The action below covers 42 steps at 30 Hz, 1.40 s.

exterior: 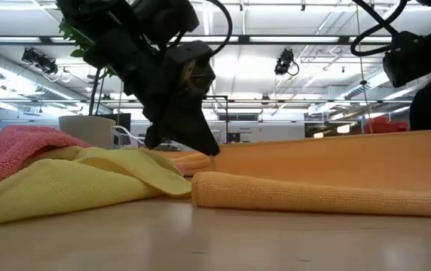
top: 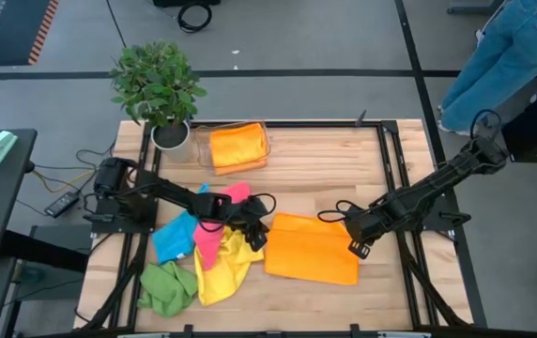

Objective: Fold microfiber towels
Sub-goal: Fold the orange microfiber cloth

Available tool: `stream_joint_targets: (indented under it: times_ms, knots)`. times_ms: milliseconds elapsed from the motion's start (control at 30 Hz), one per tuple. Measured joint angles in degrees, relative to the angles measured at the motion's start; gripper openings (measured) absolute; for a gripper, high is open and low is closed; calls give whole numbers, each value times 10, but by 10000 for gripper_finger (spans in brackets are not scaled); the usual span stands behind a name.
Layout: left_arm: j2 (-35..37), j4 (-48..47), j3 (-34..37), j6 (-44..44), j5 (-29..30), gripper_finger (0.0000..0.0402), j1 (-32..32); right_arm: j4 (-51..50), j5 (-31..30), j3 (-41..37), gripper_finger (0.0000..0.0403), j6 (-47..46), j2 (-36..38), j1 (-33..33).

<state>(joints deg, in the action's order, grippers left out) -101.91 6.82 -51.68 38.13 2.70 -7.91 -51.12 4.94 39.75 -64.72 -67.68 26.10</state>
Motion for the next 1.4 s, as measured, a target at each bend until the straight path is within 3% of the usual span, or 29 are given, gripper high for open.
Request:
stream_joint_targets:
  times_ms: [500,800,1033,1233,1400]
  knots:
    - [-9,30,1,-14,0,12,38,-5,-2,0,3,-12,0,-6]
    - [-8,42,0,-19,-3,120,47,-7,2,0,3,-20,0,-6]
    - [-4,35,0,-13,-66,177,74,-13,2,0,3,-41,0,-6]
    - [-4,43,0,-13,-68,169,75,-15,2,0,3,-67,0,-5]
    - [-8,120,0,-13,-77,136,49,-16,-7,0,3,-68,0,-7]
